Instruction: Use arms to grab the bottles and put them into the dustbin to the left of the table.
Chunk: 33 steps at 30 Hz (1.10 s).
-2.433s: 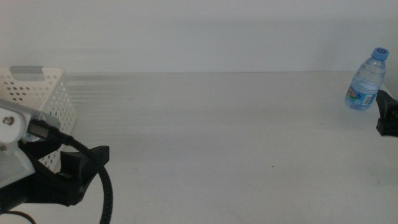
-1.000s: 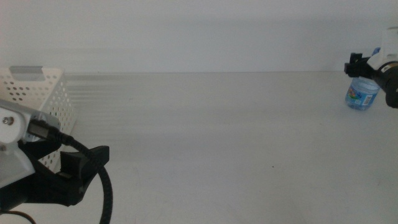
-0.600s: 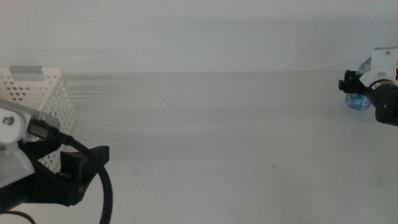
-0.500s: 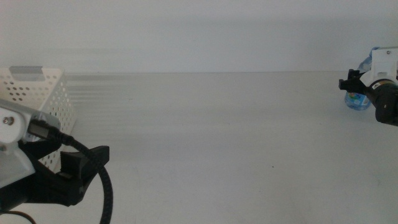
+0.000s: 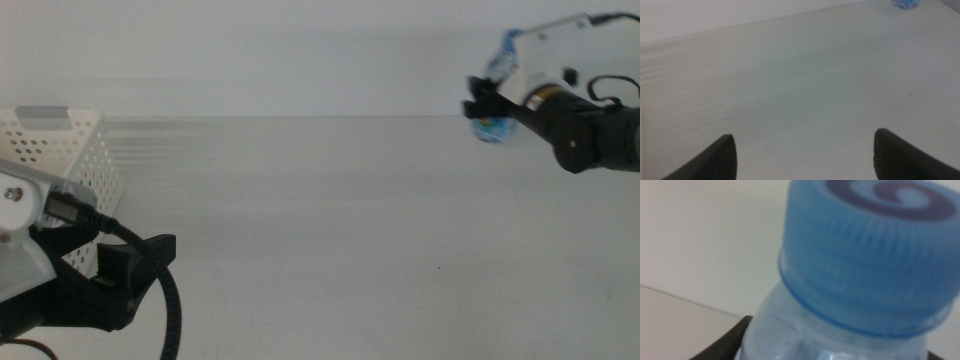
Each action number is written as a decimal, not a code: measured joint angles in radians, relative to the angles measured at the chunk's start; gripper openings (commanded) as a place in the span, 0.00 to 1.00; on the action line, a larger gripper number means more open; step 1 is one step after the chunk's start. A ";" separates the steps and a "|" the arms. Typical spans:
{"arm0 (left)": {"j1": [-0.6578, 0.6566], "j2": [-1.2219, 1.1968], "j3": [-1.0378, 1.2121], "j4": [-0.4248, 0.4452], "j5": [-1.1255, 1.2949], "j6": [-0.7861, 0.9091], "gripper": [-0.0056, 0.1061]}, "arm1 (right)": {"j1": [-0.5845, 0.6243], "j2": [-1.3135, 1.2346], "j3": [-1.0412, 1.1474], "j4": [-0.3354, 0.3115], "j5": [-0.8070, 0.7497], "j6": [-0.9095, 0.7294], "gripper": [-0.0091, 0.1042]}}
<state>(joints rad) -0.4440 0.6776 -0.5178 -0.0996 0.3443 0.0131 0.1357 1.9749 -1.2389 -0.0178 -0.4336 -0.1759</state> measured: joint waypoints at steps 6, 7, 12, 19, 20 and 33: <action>0.000 0.000 0.000 0.000 0.000 0.000 0.86 | 0.164 -0.074 0.000 -0.148 0.005 0.134 0.08; 0.000 0.000 0.000 0.000 0.000 0.000 0.86 | 0.188 -0.077 0.000 -0.176 0.010 0.161 0.08; 0.000 0.000 0.000 0.000 0.000 0.000 0.86 | 0.329 -0.078 0.000 -0.350 0.037 0.321 0.08; 0.000 0.000 0.000 0.000 0.000 0.000 0.86 | 0.472 -0.074 0.000 -0.508 0.037 0.455 0.08; 0.000 0.000 0.000 0.000 0.000 0.000 0.86 | 0.484 -0.070 0.000 -0.515 0.035 0.463 0.08; 0.000 0.000 0.000 0.000 0.000 0.000 0.86 | 0.556 0.084 0.000 -0.565 -0.108 0.509 0.08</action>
<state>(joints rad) -0.4440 0.6776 -0.5178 -0.0996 0.3443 0.0131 0.6920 2.0589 -1.2389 -0.5828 -0.5416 0.3331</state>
